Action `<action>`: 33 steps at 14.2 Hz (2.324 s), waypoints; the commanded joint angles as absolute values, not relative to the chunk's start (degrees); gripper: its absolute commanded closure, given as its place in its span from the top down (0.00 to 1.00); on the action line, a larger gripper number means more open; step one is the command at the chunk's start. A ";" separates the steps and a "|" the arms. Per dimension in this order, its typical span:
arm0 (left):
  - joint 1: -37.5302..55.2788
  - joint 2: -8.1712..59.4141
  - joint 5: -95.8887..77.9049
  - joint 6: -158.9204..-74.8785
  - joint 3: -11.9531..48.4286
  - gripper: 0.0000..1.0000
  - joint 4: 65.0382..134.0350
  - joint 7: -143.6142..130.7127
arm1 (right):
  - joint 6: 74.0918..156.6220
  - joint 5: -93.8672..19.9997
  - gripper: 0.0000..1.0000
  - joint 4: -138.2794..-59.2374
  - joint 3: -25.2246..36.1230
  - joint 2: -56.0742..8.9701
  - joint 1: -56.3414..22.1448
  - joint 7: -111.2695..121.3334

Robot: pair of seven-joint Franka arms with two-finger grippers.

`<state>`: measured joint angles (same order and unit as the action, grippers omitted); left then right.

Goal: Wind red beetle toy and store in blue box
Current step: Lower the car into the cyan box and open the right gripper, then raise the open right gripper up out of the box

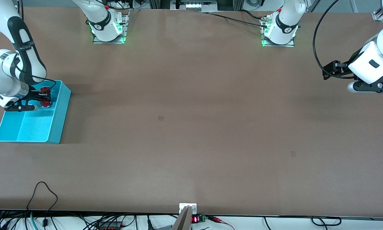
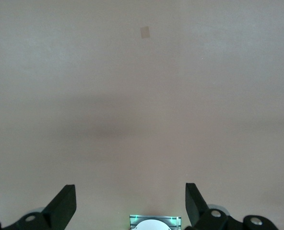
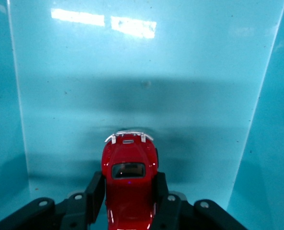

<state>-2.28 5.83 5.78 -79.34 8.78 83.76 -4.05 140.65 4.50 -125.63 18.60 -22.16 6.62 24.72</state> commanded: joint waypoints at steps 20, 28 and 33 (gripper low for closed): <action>-1.85 3.16 6.42 -80.33 9.05 1.00 83.58 -2.81 | 98.75 5.45 1.00 -99.01 5.39 -10.46 6.42 20.25; -1.76 3.08 6.06 -80.68 9.31 1.00 83.67 -2.72 | 87.56 1.15 1.00 -87.11 -4.22 -6.86 5.54 6.77; -2.11 2.99 6.06 -80.86 10.02 1.00 83.67 -2.72 | 85.25 -1.23 1.00 -84.46 2.54 -6.51 0.89 6.77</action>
